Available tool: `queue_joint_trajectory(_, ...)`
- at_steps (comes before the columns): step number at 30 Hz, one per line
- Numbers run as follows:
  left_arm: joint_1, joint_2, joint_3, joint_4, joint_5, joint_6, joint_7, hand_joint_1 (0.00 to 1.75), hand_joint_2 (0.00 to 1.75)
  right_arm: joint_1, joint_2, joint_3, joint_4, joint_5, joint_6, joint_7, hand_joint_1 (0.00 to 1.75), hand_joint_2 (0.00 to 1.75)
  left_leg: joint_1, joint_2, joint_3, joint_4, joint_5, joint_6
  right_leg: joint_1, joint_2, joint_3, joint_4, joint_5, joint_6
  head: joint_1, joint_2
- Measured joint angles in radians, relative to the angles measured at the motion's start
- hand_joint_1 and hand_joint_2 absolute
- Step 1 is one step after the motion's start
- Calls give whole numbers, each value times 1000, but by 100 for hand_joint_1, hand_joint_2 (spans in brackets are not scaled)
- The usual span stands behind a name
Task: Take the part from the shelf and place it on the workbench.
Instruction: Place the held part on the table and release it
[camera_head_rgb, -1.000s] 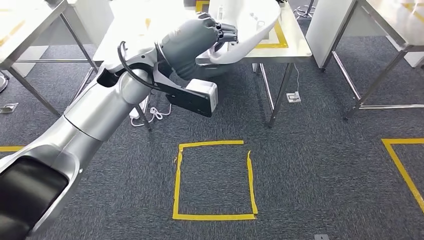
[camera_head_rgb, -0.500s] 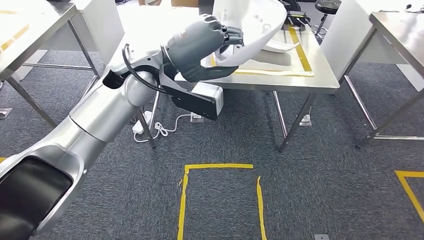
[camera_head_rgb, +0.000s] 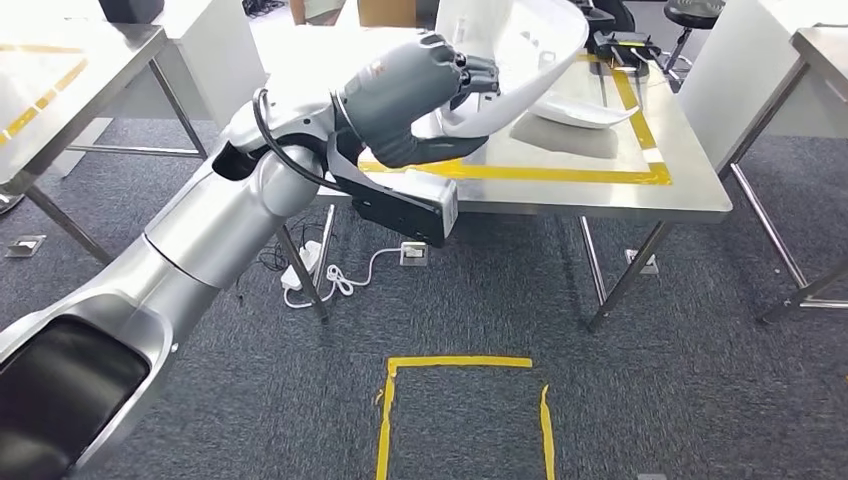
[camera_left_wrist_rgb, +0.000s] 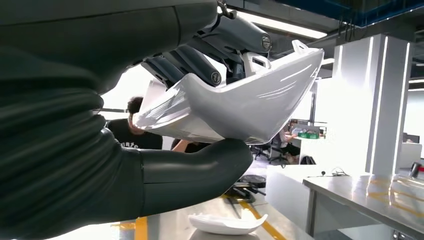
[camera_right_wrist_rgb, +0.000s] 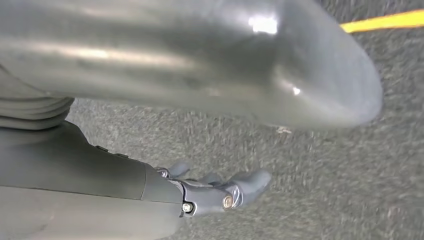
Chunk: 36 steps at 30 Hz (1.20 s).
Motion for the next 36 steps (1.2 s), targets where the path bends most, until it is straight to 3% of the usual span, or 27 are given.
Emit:
queue_joint_trajectory(2,2,-8,0,15,-6,1,-2,175,175,1,1,-3,0,-4,-3,7,0,0,16,5,-78,40,-77,-16,-12,3,36,-2,-32,7,0,0)
queue_joint_trajectory(3,2,-12,0,24,-8,1,-2,175,175,2,2,-4,0,-6,-4,9,0,0,22,6,-101,26,-110,-23,-18,5,55,-3,-49,11,0,0)
queue_joint_trajectory(4,2,-16,0,33,-10,2,-3,175,175,4,3,-6,0,-7,-4,11,0,0,26,8,-113,-12,-118,-29,-23,6,77,-3,-67,17,-1,0)
queue_joint_trajectory(5,3,-18,0,41,-12,2,-6,175,175,5,3,-8,0,-7,-5,12,0,0,30,11,-117,-69,-85,-33,-27,7,98,-4,-87,22,-1,0)
queue_joint_trajectory(8,10,-23,0,67,-16,3,-22,175,175,4,5,-12,0,-6,-6,10,0,0,30,16,-98,-247,155,-30,-31,7,157,-13,-148,40,0,0)
queue_joint_trajectory(9,13,-26,0,73,-18,4,-29,175,175,4,6,-13,0,-6,-7,9,0,0,29,15,-88,-269,193,-23,-30,7,178,-17,-157,48,1,0)
queue_joint_trajectory(11,13,-33,1,83,-22,8,-40,175,175,1,8,-16,0,-6,-8,5,0,0,30,13,-61,-267,173,-5,-30,6,187,17,-135,60,2,0)
queue_joint_trajectory(12,11,-39,1,90,-23,12,-45,175,175,-1,8,-17,0,-7,-8,4,0,0,32,11,-45,-268,160,3,-30,3,160,76,-104,65,3,0)
queue_joint_trajectory(14,11,-52,1,111,-24,17,-53,175,175,-7,9,-19,0,-8,-9,3,0,0,36,9,-6,-274,129,13,-32,-5,54,226,-74,73,6,0)
queue_joint_trajectory(15,15,-57,0,124,-25,19,-56,175,175,-8,9,-19,0,-8,-9,4,0,0,36,8,16,-276,109,16,-32,-8,-3,282,-93,77,7,0)
queue_joint_trajectory(16,21,-60,0,135,-26,19,-57,175,175,-7,9,-20,0,-8,-9,5,0,0,36,7,40,-278,87,17,-32,-9,-54,312,-138,80,8,0)
queue_joint_trajectory(18,31,-63,-1,155,-27,20,-57,175,175,-2,10,-21,0,-9,-9,8,0,0,36,6,94,-280,42,17,-32,-11,-133,302,-235,85,8,0)
queue_joint_trajectory(19,34,-64,-1,164,-27,20,-57,175,175,2,11,-21,0,-9,-9,10,0,0,36,5,123,-280,19,16,-33,-12,-162,269,-252,86,8,0)
queue_joint_trajectory(20,36,-65,-1,175,-27,20,-57,175,175,5,11,-22,0,-10,-9,12,0,0,36,5,152,-280,-5,13,-33,-14,-183,221,-225,86,8,0)
queue_joint_trajectory(21,39,-66,-1,189,-29,21,-57,175,175,10,12,-23,0,-10,-9,14,0,0,35,5,174,-281,-30,10,-34,-18,-198,157,-134,84,9,0)
queue_joint_trajectory(23,49,-72,-2,222,-33,28,-58,175,175,18,15,-25,1,-11,-10,19,0,0,31,2,216,-274,-81,1,-32,-31,-214,52,77,77,10,0)
queue_joint_trajectory(24,52,-76,-2,237,-35,35,-58,175,175,20,17,-26,2,-11,-11,23,0,0,29,1,235,-271,-101,-5,-31,-35,-213,29,142,71,10,0)
queue_joint_trajectory(25,49,-83,-2,249,-37,43,-59,175,175,19,19,-27,2,-12,-12,25,0,0,27,-1,248,-259,-108,-12,-29,-37,-208,30,151,64,10,0)
queue_joint_trajectory(26,41,-89,-1,258,-38,53,-58,175,175,15,21,-27,2,-12,-13,28,0,0,28,-1,241,-232,-101,-18,-29,-35,-197,38,137,55,10,0)
queue_joint_trajectory(27,31,-95,0,268,-39,66,-58,175,175,11,22,-27,1,-13,-15,29,0,0,29,0,220,-182,-76,-24,-30,-35,-183,39,126,46,10,0)
queue_joint_trajectory(29,18,-102,1,299,-45,102,-56,175,175,3,23,-28,1,-14,-19,31,0,0,31,4,131,-46,-37,-32,-31,-33,-147,32,103,29,8,0)
queue_joint_trajectory(30,19,-103,2,317,-48,124,-54,175,175,1,23,-29,1,-14,-21,31,0,0,32,5,86,8,-51,-35,-31,-30,-126,27,88,24,8,0)
queue_joint_trajectory(31,24,-103,3,335,-52,149,-48,175,175,0,23,-30,1,-15,-23,31,0,0,33,6,46,39,-91,-36,-31,-26,-104,22,72,21,7,0)
queue_joint_trajectory(33,33,-101,8,368,-55,193,-33,175,175,0,23,-33,1,-15,-25,31,0,0,33,7,-11,40,-193,-36,-30,-16,-62,18,41,21,6,0)
queue_joint_trajectory(34,36,-99,13,386,-54,215,-22,175,175,2,23,-34,2,-14,-25,31,0,0,33,7,-28,15,-218,-34,-28,-13,-42,17,25,22,6,0)
queue_joint_trajectory(35,38,-97,19,403,-52,236,-10,175,175,4,24,-35,2,-13,-26,30,0,0,31,7,-37,-27,-204,-29,-26,-10,-23,17,9,23,6,0)
queue_joint_trajectory(36,41,-93,26,422,-48,255,3,175,175,6,26,-36,2,-12,-27,30,0,0,28,7,-40,-86,-146,-21,-23,-9,-5,17,-7,23,6,0)
